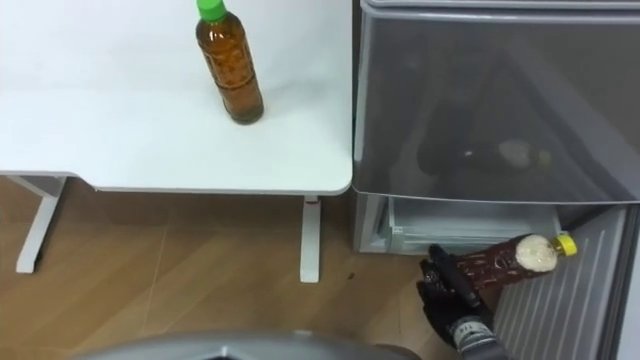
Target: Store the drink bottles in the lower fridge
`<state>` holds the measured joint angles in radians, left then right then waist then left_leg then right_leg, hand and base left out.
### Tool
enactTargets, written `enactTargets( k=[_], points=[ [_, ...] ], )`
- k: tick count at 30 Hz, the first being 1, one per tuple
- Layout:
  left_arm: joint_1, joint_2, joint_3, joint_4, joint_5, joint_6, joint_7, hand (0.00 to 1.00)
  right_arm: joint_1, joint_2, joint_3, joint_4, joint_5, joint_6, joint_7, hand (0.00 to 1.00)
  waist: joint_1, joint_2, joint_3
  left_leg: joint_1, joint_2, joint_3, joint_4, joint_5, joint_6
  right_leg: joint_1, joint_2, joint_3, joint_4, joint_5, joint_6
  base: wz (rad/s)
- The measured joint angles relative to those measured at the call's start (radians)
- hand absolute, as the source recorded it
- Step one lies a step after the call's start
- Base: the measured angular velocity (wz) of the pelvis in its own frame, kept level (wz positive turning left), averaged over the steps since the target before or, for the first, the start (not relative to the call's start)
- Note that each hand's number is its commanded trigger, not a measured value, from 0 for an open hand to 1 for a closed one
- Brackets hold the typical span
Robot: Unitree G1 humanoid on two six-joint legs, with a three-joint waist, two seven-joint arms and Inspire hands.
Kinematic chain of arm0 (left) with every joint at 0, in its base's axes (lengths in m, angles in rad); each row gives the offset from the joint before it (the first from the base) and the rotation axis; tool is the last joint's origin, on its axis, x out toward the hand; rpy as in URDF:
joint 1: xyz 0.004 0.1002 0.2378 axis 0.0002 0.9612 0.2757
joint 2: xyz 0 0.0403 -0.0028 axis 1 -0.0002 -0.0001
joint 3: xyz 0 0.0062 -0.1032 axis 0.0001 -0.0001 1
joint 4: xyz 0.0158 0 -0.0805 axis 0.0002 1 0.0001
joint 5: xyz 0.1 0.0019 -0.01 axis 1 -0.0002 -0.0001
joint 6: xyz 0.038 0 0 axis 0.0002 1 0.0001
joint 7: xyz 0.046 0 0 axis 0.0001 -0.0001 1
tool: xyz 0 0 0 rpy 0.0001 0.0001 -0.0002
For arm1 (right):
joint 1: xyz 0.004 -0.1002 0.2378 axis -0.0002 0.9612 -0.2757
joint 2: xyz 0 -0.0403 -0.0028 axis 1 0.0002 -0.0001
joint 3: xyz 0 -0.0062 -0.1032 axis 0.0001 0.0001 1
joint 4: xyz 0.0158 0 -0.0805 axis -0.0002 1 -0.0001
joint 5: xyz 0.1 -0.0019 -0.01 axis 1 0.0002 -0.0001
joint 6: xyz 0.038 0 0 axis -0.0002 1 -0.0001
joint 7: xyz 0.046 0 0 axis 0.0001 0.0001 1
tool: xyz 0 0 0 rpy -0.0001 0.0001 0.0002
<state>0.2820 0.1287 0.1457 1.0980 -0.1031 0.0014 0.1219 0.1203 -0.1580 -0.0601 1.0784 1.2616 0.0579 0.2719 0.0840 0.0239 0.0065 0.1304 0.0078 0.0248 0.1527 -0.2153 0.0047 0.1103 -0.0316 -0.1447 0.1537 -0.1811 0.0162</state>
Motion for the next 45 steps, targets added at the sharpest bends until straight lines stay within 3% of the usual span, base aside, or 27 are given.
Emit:
enactTargets(
  k=[9, 14, 16, 19, 23, 30, 35, 38, 42, 45],
  points=[
    [0.005, 0.0, -0.015, -0.001, 0.129, 0.021, -0.007, 0.0, -0.003, 0.002, 0.001, -0.003, 0.052, -0.003, 0.0, 1.0, 0.0, -0.006, -0.0009, -0.014, -0.004, -0.008, 0.017, 0.0, 0.0, 0.011, -0.006, -0.023, -0.003, 0.0, 0.0, 0.07],
    [-0.055, 0.006, -0.075, -0.001, 0.155, 0.043, -0.027, 0.0, -0.076, 0.001, -0.001, 0.031, 0.123, -0.001, 0.001, 1.0, -0.012, 0.003, 0.0003, -0.085, -0.005, -0.033, 0.057, 0.0, 0.0, -0.045, -0.007, -0.041, 0.004, 0.003, -0.003, 0.16],
    [-0.087, 0.006, -0.097, 0.0, 0.154, 0.044, -0.028, 0.0, -0.132, 0.001, -0.001, 0.069, 0.151, -0.001, 0.001, 1.0, -0.022, 0.008, 0.0045, -0.122, -0.005, -0.04, 0.073, 0.001, 0.0, -0.079, -0.008, -0.048, 0.024, 0.006, -0.004, 0.1],
    [-0.146, 0.011, -0.135, 0.001, 0.153, 0.044, -0.049, 0.0, -0.224, 0.0, -0.001, 0.107, 0.151, 0.0, 0.002, 1.0, -0.026, 0.021, -0.0002, -0.191, -0.007, -0.04, 0.09, 0.012, 0.001, -0.149, -0.013, -0.05, 0.055, 0.011, -0.009, 0.0],
    [-0.231, 0.02, -0.177, 0.025, 0.135, 0.041, -0.077, 0.0, -0.345, -0.003, -0.002, 0.175, 0.186, 0.01, 0.002, 1.0, -0.023, 0.019, 0.015, -0.261, -0.01, -0.038, 0.084, 0.036, 0.001, -0.235, -0.022, -0.052, 0.085, 0.018, -0.016, 0.0],
    [-0.282, 0.034, -0.213, 0.061, 0.137, 0.037, -0.115, 0.0, -0.431, -0.022, -0.004, 0.262, 0.181, 0.009, 0.01, 1.0, -0.02, 0.025, 0.0204, -0.353, -0.013, -0.036, 0.089, 0.044, 0.002, -0.338, -0.027, -0.049, 0.107, 0.023, -0.018, -0.01],
    [-0.329, 0.038, -0.248, 0.062, 0.136, 0.033, -0.138, 0.0, -0.462, -0.038, -0.003, 0.292, 0.178, 0.012, 0.01, 1.0, 0.011, 0.026, 0.0282, -0.424, -0.018, -0.037, 0.087, 0.053, 0.004, -0.416, -0.034, -0.05, 0.124, 0.024, -0.018, 0.0],
    [-0.343, 0.039, -0.261, 0.063, 0.135, 0.034, -0.134, 0.0, -0.5, -0.047, -0.004, 0.297, 0.179, 0.035, 0.01, 1.0, 0.009, 0.025, 0.0309, -0.453, -0.022, -0.038, 0.087, 0.056, 0.006, -0.448, -0.039, -0.05, 0.13, 0.024, -0.018, 0.0],
    [-0.38, 0.037, -0.277, 0.067, 0.13, 0.034, -0.133, 0.0, -0.59, -0.09, -0.006, 0.313, 0.184, 0.052, 0.003, 1.0, 0.029, 0.024, 0.0497, -0.49, -0.029, -0.038, 0.092, 0.062, 0.012, -0.504, -0.051, -0.048, 0.168, 0.023, -0.016, -0.02],
    [-0.4, 0.038, -0.305, 0.071, 0.11, 0.034, -0.133, 0.0, -0.641, -0.122, -0.006, 0.313, 0.192, 0.052, 0.002, 1.0, 0.035, 0.023, 0.0519, -0.522, -0.037, -0.036, 0.101, 0.066, 0.017, -0.548, -0.062, -0.045, 0.196, 0.021, -0.013, 0.0]
  ],
)
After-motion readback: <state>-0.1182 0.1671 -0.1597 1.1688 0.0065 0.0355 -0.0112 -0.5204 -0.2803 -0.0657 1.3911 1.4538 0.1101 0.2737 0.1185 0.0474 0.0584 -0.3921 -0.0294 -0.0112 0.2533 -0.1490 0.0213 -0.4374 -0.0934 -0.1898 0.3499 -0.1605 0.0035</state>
